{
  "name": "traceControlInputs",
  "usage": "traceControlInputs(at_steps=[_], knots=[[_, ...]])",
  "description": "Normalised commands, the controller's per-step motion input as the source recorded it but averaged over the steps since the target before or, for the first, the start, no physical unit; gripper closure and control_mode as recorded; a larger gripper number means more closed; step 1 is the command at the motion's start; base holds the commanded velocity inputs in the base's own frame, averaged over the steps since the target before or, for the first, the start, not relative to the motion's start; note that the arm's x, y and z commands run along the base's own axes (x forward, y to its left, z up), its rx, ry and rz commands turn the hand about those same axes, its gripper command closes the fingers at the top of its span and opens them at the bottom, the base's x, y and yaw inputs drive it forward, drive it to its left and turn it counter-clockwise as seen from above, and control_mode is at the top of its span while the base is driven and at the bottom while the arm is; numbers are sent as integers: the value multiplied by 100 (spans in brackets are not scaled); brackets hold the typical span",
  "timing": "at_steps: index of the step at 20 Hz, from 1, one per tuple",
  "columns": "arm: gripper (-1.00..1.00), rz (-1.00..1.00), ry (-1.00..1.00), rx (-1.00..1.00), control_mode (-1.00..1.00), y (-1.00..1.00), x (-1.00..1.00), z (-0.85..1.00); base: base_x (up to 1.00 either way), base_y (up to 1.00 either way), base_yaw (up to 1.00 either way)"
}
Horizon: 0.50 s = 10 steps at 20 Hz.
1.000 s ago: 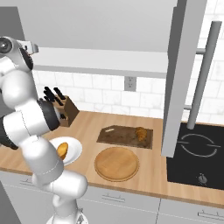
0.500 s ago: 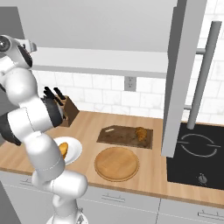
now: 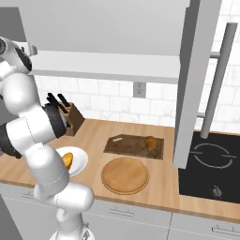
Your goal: From the different types of pastries on the counter, select a croissant and place it on the cutting board. Then retrieve a jar of jam from the cabinet and place it alongside the croissant on the cutting board.
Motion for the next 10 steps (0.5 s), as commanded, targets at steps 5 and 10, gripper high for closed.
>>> traceControlInputs(at_steps=[5,10], knots=[[100,0,0,2,-100,-19,-26,2,0,0,0],[100,0,0,1,-100,-15,-35,0,0,0,0]])
